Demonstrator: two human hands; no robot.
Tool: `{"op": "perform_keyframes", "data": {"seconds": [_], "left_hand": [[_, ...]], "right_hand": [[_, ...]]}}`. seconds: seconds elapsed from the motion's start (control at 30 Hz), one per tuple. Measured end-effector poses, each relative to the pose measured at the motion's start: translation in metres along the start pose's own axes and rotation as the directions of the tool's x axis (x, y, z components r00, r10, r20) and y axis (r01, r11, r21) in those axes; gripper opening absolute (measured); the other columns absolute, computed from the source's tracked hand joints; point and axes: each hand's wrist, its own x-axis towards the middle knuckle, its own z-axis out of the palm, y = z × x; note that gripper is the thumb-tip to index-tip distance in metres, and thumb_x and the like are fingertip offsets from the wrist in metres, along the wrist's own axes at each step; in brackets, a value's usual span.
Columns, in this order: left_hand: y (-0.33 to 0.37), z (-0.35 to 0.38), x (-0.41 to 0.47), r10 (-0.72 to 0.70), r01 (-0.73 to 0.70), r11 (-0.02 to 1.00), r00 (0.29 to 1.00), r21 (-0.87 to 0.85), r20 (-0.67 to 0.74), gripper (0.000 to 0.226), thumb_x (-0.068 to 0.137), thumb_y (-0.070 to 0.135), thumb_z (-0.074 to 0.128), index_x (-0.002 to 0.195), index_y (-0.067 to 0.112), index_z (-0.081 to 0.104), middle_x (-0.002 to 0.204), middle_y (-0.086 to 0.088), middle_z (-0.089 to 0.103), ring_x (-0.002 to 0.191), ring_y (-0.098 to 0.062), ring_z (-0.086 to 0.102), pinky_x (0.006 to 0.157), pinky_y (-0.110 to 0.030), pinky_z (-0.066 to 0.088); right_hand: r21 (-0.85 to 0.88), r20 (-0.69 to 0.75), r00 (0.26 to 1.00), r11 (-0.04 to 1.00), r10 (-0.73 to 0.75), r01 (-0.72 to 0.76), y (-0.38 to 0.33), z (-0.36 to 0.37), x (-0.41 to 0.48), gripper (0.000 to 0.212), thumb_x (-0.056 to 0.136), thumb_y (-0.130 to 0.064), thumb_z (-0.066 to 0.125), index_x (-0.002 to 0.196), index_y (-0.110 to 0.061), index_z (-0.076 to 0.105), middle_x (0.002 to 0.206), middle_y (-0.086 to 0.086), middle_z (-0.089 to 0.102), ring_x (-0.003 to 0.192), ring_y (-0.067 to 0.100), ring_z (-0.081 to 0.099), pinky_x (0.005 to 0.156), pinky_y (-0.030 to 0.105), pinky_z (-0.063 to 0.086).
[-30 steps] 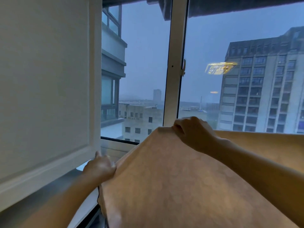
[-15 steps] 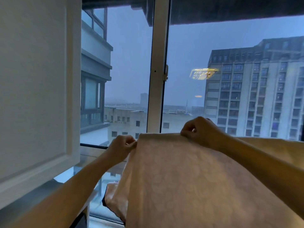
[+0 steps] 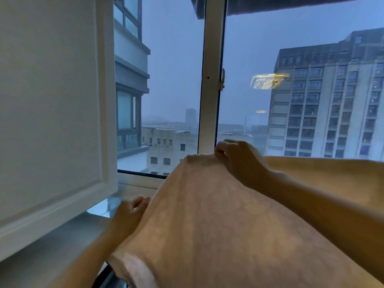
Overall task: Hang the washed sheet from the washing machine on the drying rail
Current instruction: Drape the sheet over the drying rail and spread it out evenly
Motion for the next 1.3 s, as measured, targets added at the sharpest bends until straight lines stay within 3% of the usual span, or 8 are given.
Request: {"op": "perform_keyframes", "data": {"seconds": [0.2, 0.3, 0.5, 0.7, 0.8, 0.97, 1.17, 1.3], "left_hand": [[-0.028, 0.013, -0.041, -0.063, 0.064, 0.997, 0.998, -0.049, 0.027, 0.035, 0.088, 0.032, 0.063, 0.065, 0.006, 0.064, 0.058, -0.012, 0.06, 0.048, -0.007, 0.051, 0.052, -0.022, 0.042], [-0.041, 0.016, -0.053, -0.266, 0.267, 0.963, 0.963, -0.04, 0.043, 0.031, 0.089, 0.034, 0.062, 0.076, 0.007, 0.064, 0.062, -0.006, 0.062, 0.052, -0.01, 0.054, 0.05, -0.019, 0.043], [-0.038, 0.029, -0.092, -0.767, 0.852, 0.523, 0.49, -0.038, 0.414, 0.07, 0.076, 0.066, 0.058, 0.094, -0.001, 0.055, 0.081, -0.02, 0.066, 0.06, -0.031, 0.064, 0.059, -0.032, 0.051], [-0.013, 0.02, -0.113, -0.704, 0.906, 0.383, 0.413, -0.18, 0.578, 0.084, 0.061, 0.075, 0.06, 0.075, -0.007, 0.068, 0.084, -0.025, 0.07, 0.086, -0.039, 0.069, 0.081, -0.042, 0.056], [0.003, 0.014, -0.115, -0.667, 0.883, 0.436, 0.446, -0.174, 0.596, 0.076, 0.063, 0.067, 0.062, 0.089, -0.004, 0.071, 0.091, -0.021, 0.072, 0.087, -0.034, 0.07, 0.078, -0.039, 0.057], [0.0, 0.012, -0.114, -0.611, 0.705, 0.531, 0.703, -0.469, 0.364, 0.031, 0.08, 0.014, 0.07, 0.107, 0.0, 0.063, 0.087, -0.02, 0.072, 0.075, -0.032, 0.07, 0.073, -0.044, 0.056], [-0.02, -0.005, -0.111, -0.646, 0.252, 0.219, 0.761, -0.943, 0.053, 0.025, 0.088, 0.028, 0.06, 0.102, 0.007, 0.063, 0.086, -0.009, 0.07, 0.082, -0.022, 0.066, 0.068, -0.035, 0.054], [-0.041, -0.025, -0.103, -0.651, 0.257, 0.311, 0.759, -0.915, -0.008, 0.031, 0.09, 0.03, 0.057, 0.113, 0.01, 0.064, 0.105, -0.01, 0.069, 0.093, -0.025, 0.065, 0.069, -0.036, 0.055]], "right_hand": [[-0.005, -0.032, 0.999, 1.0, 0.012, -0.012, -0.013, 0.006, 0.004, 0.02, 0.098, -0.024, 0.047, 0.09, -0.015, 0.063, 0.083, 0.001, 0.067, 0.065, 0.015, 0.059, 0.06, 0.023, 0.037], [-0.001, -0.039, 0.999, 1.0, 0.0, 0.0, -0.02, 0.006, 0.002, 0.019, 0.099, -0.023, 0.046, 0.091, -0.015, 0.061, 0.085, 0.0, 0.065, 0.064, 0.015, 0.056, 0.06, 0.025, 0.039], [-0.015, -0.071, 0.997, 1.0, -0.027, 0.026, -0.016, 0.009, -0.003, 0.02, 0.098, -0.022, 0.047, 0.089, -0.013, 0.061, 0.079, 0.002, 0.066, 0.061, 0.018, 0.06, 0.061, 0.034, 0.053], [-0.05, -0.102, 0.994, 0.998, -0.038, 0.033, -0.015, 0.01, -0.004, 0.021, 0.098, -0.021, 0.048, 0.086, -0.012, 0.061, 0.073, 0.003, 0.066, 0.055, 0.018, 0.06, 0.056, 0.035, 0.055], [-0.068, -0.107, 0.994, 0.997, -0.033, 0.025, -0.018, 0.012, -0.005, 0.02, 0.098, -0.02, 0.048, 0.086, -0.01, 0.06, 0.072, 0.004, 0.065, 0.055, 0.02, 0.06, 0.055, 0.036, 0.055], [-0.078, -0.111, 0.993, 0.996, -0.041, 0.032, -0.019, 0.014, -0.006, 0.02, 0.098, -0.019, 0.046, 0.089, -0.009, 0.061, 0.074, 0.005, 0.065, 0.058, 0.021, 0.062, 0.057, 0.037, 0.056], [-0.007, -0.124, 0.992, 1.0, 0.004, -0.005, -0.014, 0.013, -0.008, 0.019, 0.097, -0.019, 0.048, 0.085, -0.011, 0.06, 0.073, 0.004, 0.064, 0.059, 0.02, 0.059, 0.059, 0.035, 0.053], [0.061, -0.075, 0.997, 0.998, 0.021, -0.016, -0.014, 0.006, 0.003, 0.019, 0.096, -0.014, 0.045, 0.082, -0.011, 0.056, 0.074, 0.006, 0.062, 0.062, 0.024, 0.058, 0.061, 0.039, 0.053]]}}
